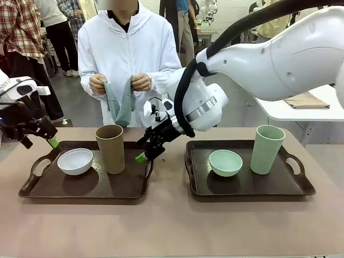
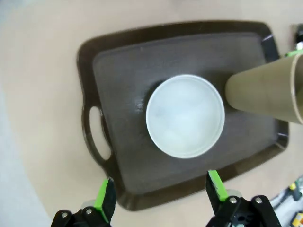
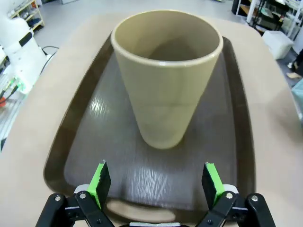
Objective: Set up a tray with a mat and arrange the tableware.
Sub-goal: Pick up the Picnic Bowl and Reusable plastic cup from the Handle tray in front of the human's position and hold them in the air.
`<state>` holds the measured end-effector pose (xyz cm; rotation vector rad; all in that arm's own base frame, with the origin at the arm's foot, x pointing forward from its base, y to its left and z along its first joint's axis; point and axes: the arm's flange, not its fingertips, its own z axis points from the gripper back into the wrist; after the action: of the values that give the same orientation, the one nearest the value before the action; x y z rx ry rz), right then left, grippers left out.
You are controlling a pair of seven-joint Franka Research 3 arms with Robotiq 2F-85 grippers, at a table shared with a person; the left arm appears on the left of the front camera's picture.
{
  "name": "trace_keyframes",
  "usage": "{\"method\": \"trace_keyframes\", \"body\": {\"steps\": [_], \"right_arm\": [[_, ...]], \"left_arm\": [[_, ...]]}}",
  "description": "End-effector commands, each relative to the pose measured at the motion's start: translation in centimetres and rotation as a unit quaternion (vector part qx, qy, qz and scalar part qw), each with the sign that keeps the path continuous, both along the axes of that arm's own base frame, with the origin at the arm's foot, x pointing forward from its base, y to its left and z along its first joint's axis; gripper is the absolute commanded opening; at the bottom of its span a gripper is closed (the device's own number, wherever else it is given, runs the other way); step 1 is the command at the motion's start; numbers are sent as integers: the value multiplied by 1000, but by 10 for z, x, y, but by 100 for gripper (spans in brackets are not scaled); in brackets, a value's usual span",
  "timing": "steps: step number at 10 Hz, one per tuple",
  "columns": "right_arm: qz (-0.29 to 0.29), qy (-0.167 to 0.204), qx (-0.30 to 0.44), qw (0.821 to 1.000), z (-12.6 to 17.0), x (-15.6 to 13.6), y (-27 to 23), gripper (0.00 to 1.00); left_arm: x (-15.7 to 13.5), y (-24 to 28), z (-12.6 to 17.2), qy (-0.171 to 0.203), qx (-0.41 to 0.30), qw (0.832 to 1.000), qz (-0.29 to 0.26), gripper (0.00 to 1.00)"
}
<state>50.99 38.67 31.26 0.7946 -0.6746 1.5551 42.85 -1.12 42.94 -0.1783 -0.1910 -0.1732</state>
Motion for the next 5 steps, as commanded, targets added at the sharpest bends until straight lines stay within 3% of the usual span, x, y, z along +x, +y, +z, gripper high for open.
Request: {"method": "trace_keyframes", "body": {"steps": [1,5], "right_arm": [[-2,19,5,1000,1,5,26,100],[7,45,18,999,-9,3,48,100]], "left_arm": [[10,-10,-12,-11,3,1000,-15,100],[20,-22,-29,12,34,999,-16,100]]}}
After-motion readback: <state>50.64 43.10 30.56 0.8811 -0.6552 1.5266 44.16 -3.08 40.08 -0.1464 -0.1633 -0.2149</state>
